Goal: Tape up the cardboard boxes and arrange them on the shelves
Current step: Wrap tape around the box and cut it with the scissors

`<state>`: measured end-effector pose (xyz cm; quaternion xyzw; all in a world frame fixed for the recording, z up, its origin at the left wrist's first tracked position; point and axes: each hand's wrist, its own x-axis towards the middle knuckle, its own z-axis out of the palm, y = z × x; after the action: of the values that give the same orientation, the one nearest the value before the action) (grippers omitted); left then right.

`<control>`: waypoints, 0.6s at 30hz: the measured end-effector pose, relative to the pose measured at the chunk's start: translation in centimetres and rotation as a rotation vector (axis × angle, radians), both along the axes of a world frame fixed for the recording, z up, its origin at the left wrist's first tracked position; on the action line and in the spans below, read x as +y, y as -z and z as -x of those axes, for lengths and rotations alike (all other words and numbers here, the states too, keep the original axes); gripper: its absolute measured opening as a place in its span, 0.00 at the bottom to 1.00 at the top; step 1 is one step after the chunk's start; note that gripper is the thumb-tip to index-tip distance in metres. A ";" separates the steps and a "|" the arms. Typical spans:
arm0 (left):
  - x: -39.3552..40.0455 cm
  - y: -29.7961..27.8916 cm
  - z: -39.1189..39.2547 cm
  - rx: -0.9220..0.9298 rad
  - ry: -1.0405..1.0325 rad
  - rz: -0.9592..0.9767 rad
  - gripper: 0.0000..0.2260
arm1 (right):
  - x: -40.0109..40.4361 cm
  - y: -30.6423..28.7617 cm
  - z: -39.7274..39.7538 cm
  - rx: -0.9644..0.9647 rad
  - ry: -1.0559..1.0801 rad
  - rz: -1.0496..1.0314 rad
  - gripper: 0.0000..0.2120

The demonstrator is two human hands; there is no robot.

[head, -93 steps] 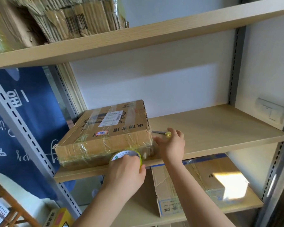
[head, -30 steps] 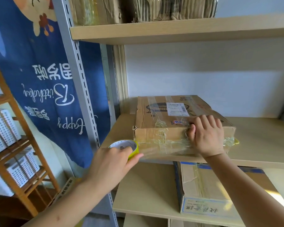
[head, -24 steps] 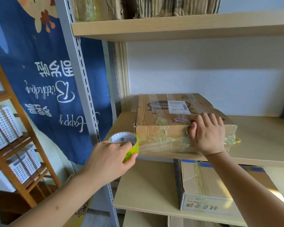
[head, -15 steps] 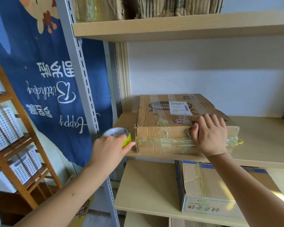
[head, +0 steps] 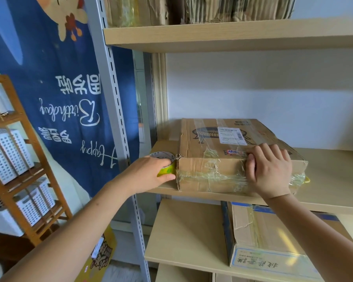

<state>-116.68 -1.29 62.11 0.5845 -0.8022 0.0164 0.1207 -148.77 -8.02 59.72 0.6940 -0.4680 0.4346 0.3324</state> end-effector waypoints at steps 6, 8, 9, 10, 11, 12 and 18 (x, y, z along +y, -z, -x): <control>0.3 -0.8 -0.1 0.086 0.012 -0.146 0.02 | 3.1 -0.9 -6.3 0.128 -0.034 -0.198 0.26; 0.3 -0.8 -0.2 0.080 0.033 -0.138 0.01 | 4.2 -0.2 -10.5 0.243 -0.109 -0.260 0.34; 0.4 -0.8 -0.2 0.077 0.035 -0.144 0.02 | 4.5 0.3 -12.3 0.263 -0.135 -0.269 0.37; 0.4 -0.9 -0.4 0.079 0.029 -0.148 0.03 | 4.7 0.6 -13.7 0.254 -0.149 -0.271 0.38; 0.4 -0.9 -0.5 0.091 0.022 -0.150 0.03 | 4.6 0.8 -14.4 0.229 -0.157 -0.263 0.37; 0.5 -1.1 -0.7 0.113 0.022 -0.158 0.03 | 4.5 1.0 -14.7 0.199 -0.170 -0.242 0.34; 0.0 -1.9 -0.4 0.000 0.009 -0.144 0.02 | 3.7 1.5 -14.7 0.073 -0.200 -0.127 0.25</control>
<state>-116.32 -1.28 64.06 0.5882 -0.8038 -0.0419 0.0786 -134.10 -4.33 58.26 0.7722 -0.4104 0.4098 0.2596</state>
